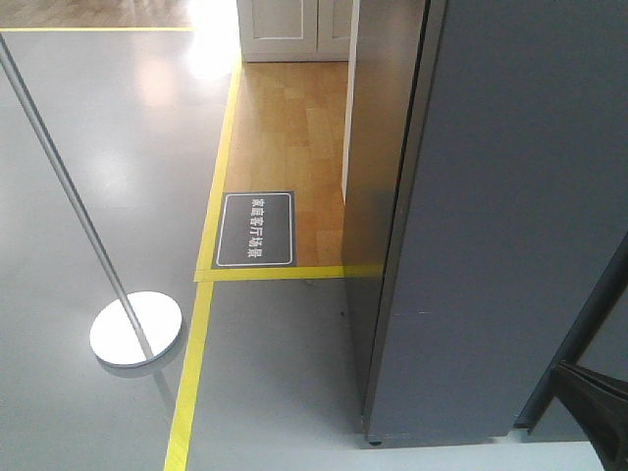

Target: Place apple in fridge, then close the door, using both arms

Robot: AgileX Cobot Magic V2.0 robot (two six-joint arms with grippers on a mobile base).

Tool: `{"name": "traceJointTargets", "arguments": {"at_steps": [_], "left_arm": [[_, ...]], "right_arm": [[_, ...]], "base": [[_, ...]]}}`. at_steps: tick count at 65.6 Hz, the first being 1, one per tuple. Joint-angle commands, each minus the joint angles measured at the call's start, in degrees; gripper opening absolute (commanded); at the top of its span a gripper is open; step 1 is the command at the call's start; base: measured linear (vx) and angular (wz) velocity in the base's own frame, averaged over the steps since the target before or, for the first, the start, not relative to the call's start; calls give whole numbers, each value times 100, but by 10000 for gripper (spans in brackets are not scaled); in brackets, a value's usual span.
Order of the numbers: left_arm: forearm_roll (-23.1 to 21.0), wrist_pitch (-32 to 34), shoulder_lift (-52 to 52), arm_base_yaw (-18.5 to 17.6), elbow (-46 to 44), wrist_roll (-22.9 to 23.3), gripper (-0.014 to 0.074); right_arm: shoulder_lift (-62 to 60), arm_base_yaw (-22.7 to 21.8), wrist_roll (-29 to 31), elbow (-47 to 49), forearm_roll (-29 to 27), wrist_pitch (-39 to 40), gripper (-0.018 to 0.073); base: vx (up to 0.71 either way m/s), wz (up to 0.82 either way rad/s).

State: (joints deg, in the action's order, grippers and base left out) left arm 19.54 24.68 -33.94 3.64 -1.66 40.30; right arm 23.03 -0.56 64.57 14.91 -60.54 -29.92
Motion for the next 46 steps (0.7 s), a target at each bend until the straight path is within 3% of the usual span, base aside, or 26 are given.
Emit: {"name": "traceJointTargets", "arguments": {"at_steps": [1,11,20,46], "left_arm": [[-142,223,367,-21,131,-715,-6],[-142,-195,895,-21,201,-1701,-6],[-142,-731,1292,-21,207,-2265,-6],[-132,-2597,3059,-21,211,-2422,-6]], "right_arm": [[34,-2,45,153,-209,165,-3],[34,-2,45,153,-209,165,-3],[34,-2,45,153,-209,165,-3],[34,-2,45,153,-209,165,-3]], "base": [[0,0],[0,0],[0,0],[0,0]]}}
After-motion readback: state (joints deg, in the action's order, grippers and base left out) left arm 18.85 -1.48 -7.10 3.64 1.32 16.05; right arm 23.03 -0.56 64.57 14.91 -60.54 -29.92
